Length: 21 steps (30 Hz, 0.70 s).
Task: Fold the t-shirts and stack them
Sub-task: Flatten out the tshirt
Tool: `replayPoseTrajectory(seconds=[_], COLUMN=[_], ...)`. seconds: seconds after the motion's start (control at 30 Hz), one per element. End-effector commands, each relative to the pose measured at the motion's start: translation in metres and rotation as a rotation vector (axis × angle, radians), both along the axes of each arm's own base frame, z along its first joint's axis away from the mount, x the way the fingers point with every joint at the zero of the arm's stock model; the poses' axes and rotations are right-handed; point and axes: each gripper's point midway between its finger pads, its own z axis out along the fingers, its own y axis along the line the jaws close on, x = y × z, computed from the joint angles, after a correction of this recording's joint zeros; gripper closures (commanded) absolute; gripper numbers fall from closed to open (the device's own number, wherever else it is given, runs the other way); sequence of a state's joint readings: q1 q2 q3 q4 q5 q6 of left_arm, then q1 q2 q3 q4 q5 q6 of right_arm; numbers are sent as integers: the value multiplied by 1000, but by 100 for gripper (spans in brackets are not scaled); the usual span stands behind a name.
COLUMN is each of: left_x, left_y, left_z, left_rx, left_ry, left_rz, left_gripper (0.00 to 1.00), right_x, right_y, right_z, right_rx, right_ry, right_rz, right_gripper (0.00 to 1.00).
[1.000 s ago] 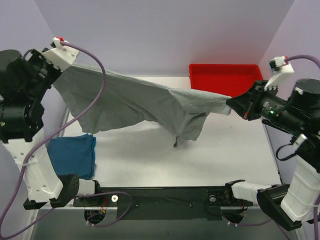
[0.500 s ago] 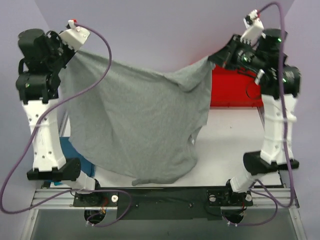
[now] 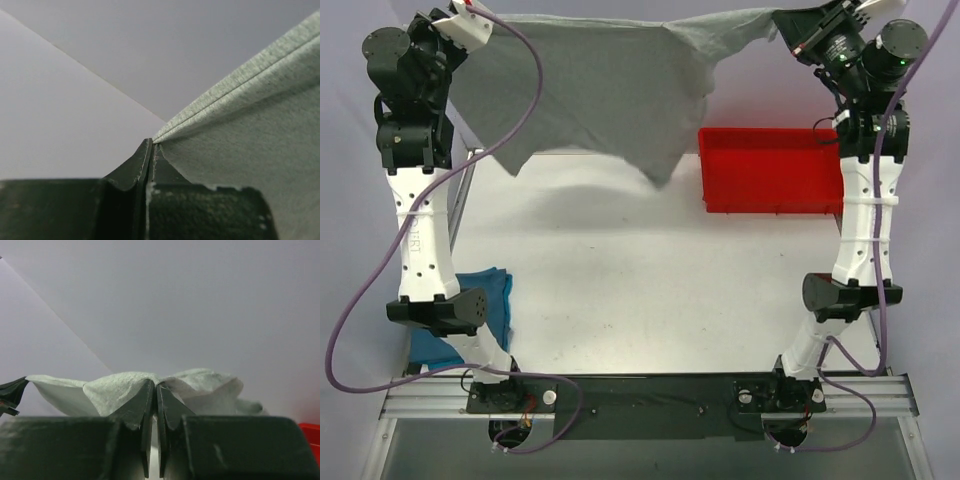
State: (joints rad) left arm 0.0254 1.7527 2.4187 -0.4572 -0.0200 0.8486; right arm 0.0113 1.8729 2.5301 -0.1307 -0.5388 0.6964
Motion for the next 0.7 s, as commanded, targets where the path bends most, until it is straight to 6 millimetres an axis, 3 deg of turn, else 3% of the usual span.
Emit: replayPoseTrajectory(seconds=[0.0, 0.03, 0.07, 0.1, 0.13, 0.23, 0.27, 0.3, 0.33, 0.37, 0.4, 0.43, 0.47, 0.5, 0.53, 0.57, 0.67], left_x=[-25, -26, -23, -25, -29, -40, -51, -56, -72, -81, -101, -121, -133, -155, -169, -190, -244], left_y=[5, 3, -3, -7, -9, -11, -11, -12, -13, -17, -19, -22, -22, -24, -24, -25, -30], left_z=[28, 23, 1, -9, -35, -101, -133, -154, -196, -213, -255, -298, -313, -353, -367, -404, -458], left_rx=[82, 90, 111, 119, 145, 197, 209, 213, 215, 212, 208, 188, 180, 167, 166, 164, 151], left_ry=[-96, -78, -15, 15, 97, 292, 392, 455, 593, 649, 787, 934, 985, 1121, 1166, 1275, 1464], left_rz=[23, 12, -22, -44, -56, -90, -100, -114, -138, -163, -191, -223, -233, -256, -262, -285, -347], left_gripper=[100, 100, 100, 100, 100, 100, 100, 100, 100, 100, 100, 100, 100, 100, 100, 100, 100], right_x=[-56, -59, -62, -70, -74, -111, -116, -140, -163, -177, -199, -213, -240, -255, -283, -297, -350], right_y=[-10, -12, -12, -16, -15, -12, -8, -7, -3, -2, 4, 9, 17, 25, 33, 36, 39], right_z=[46, 30, 21, 2, -9, -73, -121, -133, -173, -192, -240, -258, -302, -320, -356, -376, -435], right_rx=[-67, -111, -133, -183, -209, -342, -360, -393, -404, -424, -433, -438, -446, -448, -446, -454, -422], right_ry=[-165, -124, -102, -58, -30, 124, 259, 275, 378, 420, 548, 594, 709, 763, 882, 949, 1197], right_rz=[-7, -19, -16, -27, -21, 26, 77, 91, 126, 138, 179, 203, 267, 313, 370, 391, 413], right_gripper=[100, 100, 100, 100, 100, 100, 100, 100, 100, 100, 100, 100, 100, 100, 100, 100, 100])
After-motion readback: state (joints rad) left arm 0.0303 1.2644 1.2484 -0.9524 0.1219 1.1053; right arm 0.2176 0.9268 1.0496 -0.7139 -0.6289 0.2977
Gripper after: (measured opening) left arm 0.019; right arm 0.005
